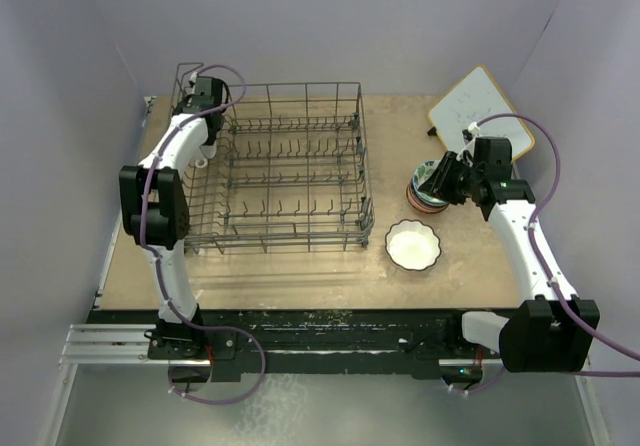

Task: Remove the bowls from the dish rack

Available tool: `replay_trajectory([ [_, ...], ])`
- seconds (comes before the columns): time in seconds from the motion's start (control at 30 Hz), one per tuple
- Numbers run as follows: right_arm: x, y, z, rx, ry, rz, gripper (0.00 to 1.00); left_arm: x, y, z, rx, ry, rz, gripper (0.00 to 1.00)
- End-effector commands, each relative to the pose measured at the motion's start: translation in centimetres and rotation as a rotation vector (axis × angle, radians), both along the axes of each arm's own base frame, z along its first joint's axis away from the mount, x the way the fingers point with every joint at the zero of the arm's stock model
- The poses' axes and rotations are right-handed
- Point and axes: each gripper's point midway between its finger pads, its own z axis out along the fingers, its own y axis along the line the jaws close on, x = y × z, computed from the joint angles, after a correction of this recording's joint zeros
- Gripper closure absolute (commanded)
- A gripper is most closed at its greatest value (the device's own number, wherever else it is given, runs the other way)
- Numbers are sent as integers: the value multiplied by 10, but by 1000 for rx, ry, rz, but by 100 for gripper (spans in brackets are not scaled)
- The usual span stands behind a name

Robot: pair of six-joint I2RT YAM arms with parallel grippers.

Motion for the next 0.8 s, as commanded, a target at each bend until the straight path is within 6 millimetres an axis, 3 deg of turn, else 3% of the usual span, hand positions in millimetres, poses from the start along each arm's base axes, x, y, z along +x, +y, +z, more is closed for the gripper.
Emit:
replay_trajectory([
  [0.0,3,2,5,6,-34,20,68,-1,12,5,173,-3,-4,55],
  [0.17,3,2,6,8,-36,21,69,0,4,18,318,-27,-29,65],
  [0.37,2,1,9,6,-46,20,69,-2,0,33,366,-49,-15,78],
  [0.57,1,2,11,9,-54,24,69,2,-11,80,367,-137,-38,89],
  [0.77,1,5,13,21,-62,36,69,7,-25,127,305,-188,-82,93],
])
